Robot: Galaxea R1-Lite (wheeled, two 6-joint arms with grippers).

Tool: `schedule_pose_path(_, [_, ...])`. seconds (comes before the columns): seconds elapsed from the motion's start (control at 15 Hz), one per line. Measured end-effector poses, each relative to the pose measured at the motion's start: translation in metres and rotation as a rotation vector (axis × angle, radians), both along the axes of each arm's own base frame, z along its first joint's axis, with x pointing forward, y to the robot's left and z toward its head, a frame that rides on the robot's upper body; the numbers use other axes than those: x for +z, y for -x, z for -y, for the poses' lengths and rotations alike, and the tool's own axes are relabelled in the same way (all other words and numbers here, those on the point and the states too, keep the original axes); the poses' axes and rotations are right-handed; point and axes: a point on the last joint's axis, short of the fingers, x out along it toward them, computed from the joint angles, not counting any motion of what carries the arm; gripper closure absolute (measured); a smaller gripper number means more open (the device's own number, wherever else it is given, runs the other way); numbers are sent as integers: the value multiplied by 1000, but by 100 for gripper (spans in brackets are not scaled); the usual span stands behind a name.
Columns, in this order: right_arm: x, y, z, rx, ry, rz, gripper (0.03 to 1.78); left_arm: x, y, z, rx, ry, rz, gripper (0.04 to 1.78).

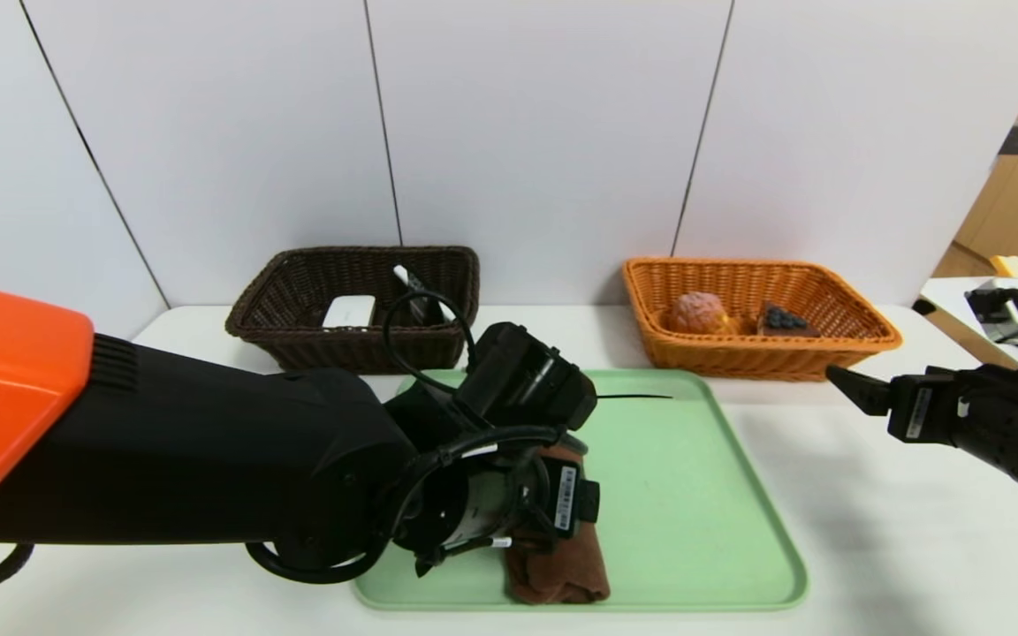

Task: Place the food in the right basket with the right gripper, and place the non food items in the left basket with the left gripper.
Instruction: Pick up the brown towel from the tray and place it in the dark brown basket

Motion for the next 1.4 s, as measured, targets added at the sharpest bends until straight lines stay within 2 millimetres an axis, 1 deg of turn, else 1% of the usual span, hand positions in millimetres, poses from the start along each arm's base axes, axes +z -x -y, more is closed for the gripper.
schedule_pose_path(0.07, [0,0,0,-1,-2,-1,11,-2,0,1,0,-6,-2,24])
schedule_pose_path(0.2, [-1,-1,0,-2,-2,-4,11,-3,0,2,-3,-7,-5,58])
schedule_pose_path(0.27, [-1,-1,0,-1,-2,-4,11,-4,-1,2,-2,-8,-5,72])
schedule_pose_path(0.47, [-1,-2,0,0,-1,-5,11,-5,-1,2,-1,-10,-7,102])
schedule_pose_path(0.53, [-1,-3,0,0,-1,-3,11,-5,-1,2,0,-9,-8,118])
schedule_pose_path(0.6, [-1,-3,0,0,0,-3,11,-4,-1,1,1,-7,-7,140])
schedule_pose_path(0.73, [-1,-3,0,-1,0,-6,11,-2,0,1,3,-3,-2,140])
schedule_pose_path(0.87, [-2,-4,0,-3,-2,-10,11,5,-1,-1,15,26,34,140])
schedule_pose_path(0.93, [-2,-4,0,-3,-1,-11,11,12,-2,-3,22,41,62,140])
schedule_pose_path(1.07, [-3,-4,1,-8,-1,-14,11,32,-4,-11,33,72,133,140])
schedule_pose_path(1.13, [-4,-4,2,-11,0,-16,11,43,-8,-19,39,75,172,140])
schedule_pose_path(1.2, [-4,-4,2,-13,0,-18,11,56,-17,-32,60,72,234,140])
schedule_pose_path(1.33, [-5,-4,3,-13,1,-23,11,80,-41,-62,113,60,374,140])
schedule_pose_path(1.4, [-5,-4,3,-13,1,-23,11,92,-55,-81,152,46,452,140])
